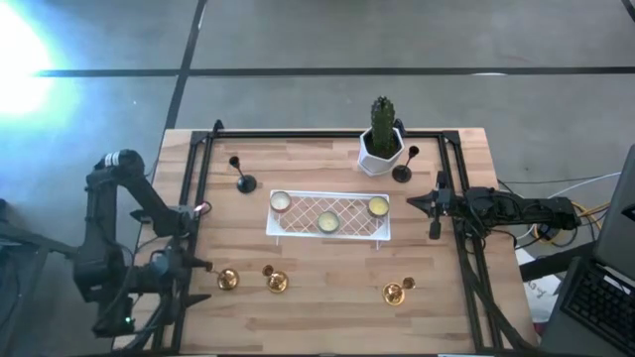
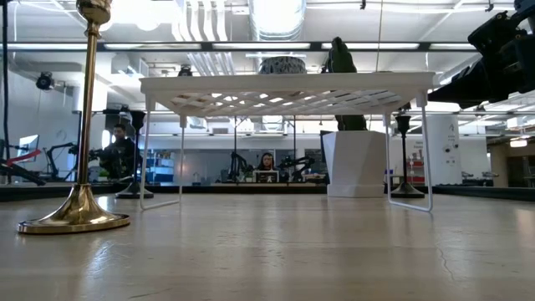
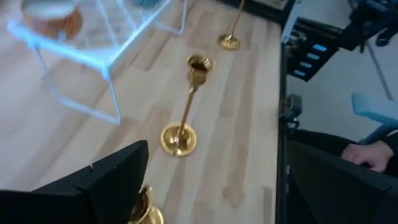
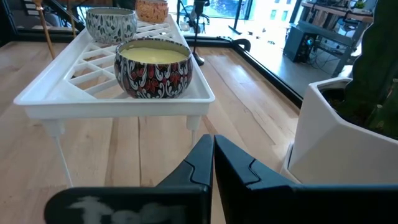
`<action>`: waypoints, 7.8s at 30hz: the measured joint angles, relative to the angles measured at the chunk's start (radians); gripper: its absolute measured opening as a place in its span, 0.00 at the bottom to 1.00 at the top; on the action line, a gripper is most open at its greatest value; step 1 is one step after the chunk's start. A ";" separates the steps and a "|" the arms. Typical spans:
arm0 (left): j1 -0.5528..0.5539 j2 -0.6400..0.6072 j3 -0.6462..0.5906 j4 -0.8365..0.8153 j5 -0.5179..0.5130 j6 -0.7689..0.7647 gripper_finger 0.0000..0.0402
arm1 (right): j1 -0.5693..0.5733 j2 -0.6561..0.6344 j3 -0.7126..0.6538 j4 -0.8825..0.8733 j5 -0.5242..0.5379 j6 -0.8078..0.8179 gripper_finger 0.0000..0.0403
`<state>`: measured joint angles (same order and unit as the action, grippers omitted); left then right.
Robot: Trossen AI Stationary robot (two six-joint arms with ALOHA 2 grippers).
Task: Pick & Place candle stick holders
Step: Put the left gold candle holder on the shelf
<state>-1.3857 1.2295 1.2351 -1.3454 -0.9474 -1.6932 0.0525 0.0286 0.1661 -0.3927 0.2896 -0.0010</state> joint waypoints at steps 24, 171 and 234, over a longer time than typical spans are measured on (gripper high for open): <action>-0.027 0.192 -0.130 0.022 0.254 -0.380 0.97 | 0.000 0.000 0.000 0.000 0.000 0.000 0.02; 1.725 0.147 0.332 0.702 0.960 1.793 0.05 | 0.000 0.000 -0.002 0.000 0.000 0.000 0.02; 1.658 0.506 0.653 0.615 1.437 2.088 0.05 | 0.000 0.000 -0.002 0.000 0.000 0.000 0.02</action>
<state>0.2726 1.7359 1.8885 -0.7302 0.4897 0.3946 0.0528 0.0287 0.1642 -0.3927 0.2893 -0.0010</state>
